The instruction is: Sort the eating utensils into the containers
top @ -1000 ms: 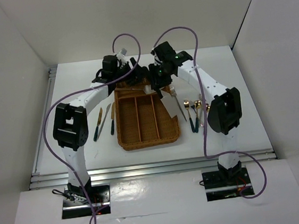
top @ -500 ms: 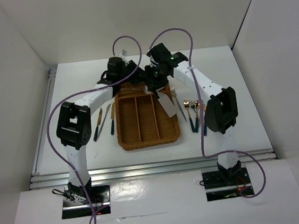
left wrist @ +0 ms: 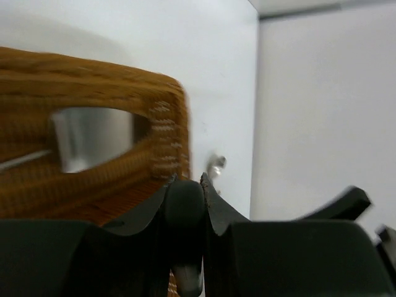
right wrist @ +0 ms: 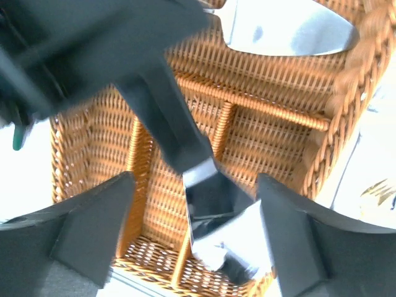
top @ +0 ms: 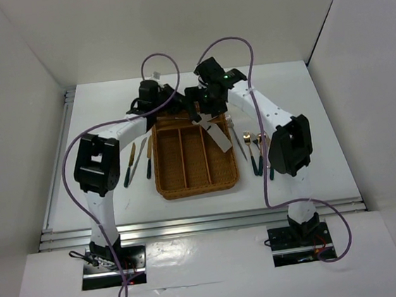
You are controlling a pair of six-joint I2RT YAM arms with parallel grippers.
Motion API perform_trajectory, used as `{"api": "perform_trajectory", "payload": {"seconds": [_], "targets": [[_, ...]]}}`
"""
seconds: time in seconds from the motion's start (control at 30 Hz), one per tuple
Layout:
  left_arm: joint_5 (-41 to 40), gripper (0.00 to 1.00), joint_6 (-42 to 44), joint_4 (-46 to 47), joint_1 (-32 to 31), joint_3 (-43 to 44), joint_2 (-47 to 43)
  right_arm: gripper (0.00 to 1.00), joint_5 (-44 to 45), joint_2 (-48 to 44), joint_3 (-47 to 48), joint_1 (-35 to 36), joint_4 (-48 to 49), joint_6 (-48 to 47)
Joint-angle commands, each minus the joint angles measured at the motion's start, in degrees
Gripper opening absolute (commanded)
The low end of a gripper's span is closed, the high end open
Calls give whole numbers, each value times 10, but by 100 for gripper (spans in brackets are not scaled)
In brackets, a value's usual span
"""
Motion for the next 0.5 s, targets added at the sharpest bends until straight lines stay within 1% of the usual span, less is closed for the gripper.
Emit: {"api": "perform_trajectory", "payload": {"seconds": [0.0, 0.13, 0.2, 0.27, 0.3, 0.33, 0.4, 0.43, 0.47], "targets": [[-42, 0, -69, 52, 47, -33, -29, 99, 33, -41, 28, -10, -19, 3], [-102, 0, -90, 52, 61, -39, -41, 100, 26, -88, 28, -56, -50, 16], [-147, 0, -106, 76, 61, -49, -53, 100, 21, -130, 10, -81, -50, 26], [-178, 0, -121, 85, 61, -50, -53, 100, 15, -163, -9, -86, -44, 26], [-197, 0, -128, 85, 55, -50, -53, 100, 8, -194, -32, -96, -32, 26], [-233, 0, -137, 80, 55, -50, -53, 100, 8, -208, -43, -103, -32, 26], [-266, 0, -148, 72, 33, -44, -59, 100, 8, -236, -71, -111, -26, 26], [-306, 0, -155, 72, 26, -44, -64, 100, 14, -244, -79, -119, -32, 26], [-323, 0, -155, 84, 20, -60, -64, 100, 14, -249, -89, -119, -32, 26]]}}
